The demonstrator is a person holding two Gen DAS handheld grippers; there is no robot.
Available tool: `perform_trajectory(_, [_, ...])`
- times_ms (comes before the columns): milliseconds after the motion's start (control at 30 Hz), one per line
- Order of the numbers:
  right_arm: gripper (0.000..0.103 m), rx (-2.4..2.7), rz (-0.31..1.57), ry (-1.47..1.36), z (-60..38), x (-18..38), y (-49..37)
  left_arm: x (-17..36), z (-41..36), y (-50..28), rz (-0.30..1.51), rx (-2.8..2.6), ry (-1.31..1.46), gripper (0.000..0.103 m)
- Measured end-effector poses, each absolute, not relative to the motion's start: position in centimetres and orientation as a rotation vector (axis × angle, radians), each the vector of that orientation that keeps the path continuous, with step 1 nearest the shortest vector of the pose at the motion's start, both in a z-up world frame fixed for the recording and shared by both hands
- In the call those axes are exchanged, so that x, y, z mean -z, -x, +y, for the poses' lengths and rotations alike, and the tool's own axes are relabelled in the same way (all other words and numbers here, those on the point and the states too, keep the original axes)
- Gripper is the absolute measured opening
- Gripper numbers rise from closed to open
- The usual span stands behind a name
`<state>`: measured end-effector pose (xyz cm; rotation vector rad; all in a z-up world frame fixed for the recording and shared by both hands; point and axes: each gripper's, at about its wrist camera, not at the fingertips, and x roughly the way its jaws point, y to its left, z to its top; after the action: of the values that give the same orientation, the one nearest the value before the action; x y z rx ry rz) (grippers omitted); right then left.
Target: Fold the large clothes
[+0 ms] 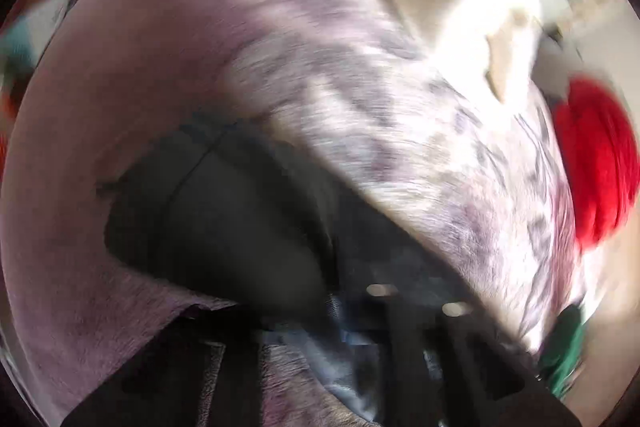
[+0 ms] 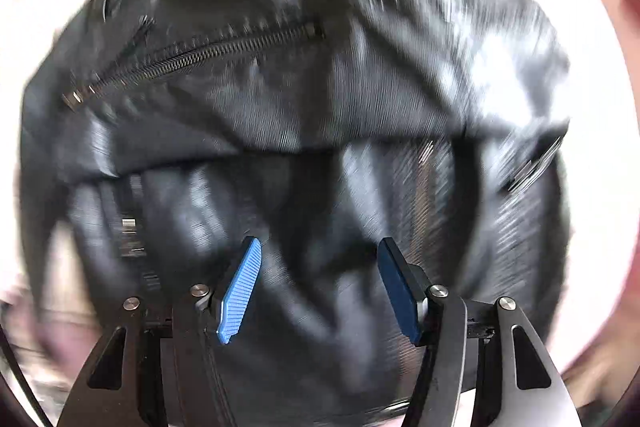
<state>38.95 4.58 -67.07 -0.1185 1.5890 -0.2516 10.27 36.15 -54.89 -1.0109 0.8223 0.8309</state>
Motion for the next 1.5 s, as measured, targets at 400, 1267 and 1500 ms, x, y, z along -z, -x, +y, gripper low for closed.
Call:
perform_trajectory(400, [0.094, 0.213, 1.477, 0.23, 6.7, 67.3, -42.9, 42.5, 30.0, -21.0, 0.811, -0.649, 0.507, 0.003])
perform_trajectory(1267, [0.094, 0.326, 1.56, -0.611, -32.8, 66.2, -38.2, 52.0, -20.9, -37.1, 1.331, 0.283, 0.071, 0.051])
perform_trajectory(1500, [0.094, 0.093, 1.434, -0.944, -34.8, 65.1, -40.0, 48.8, -15.9, -36.0, 1.354, 0.261, 0.209, 0.089])
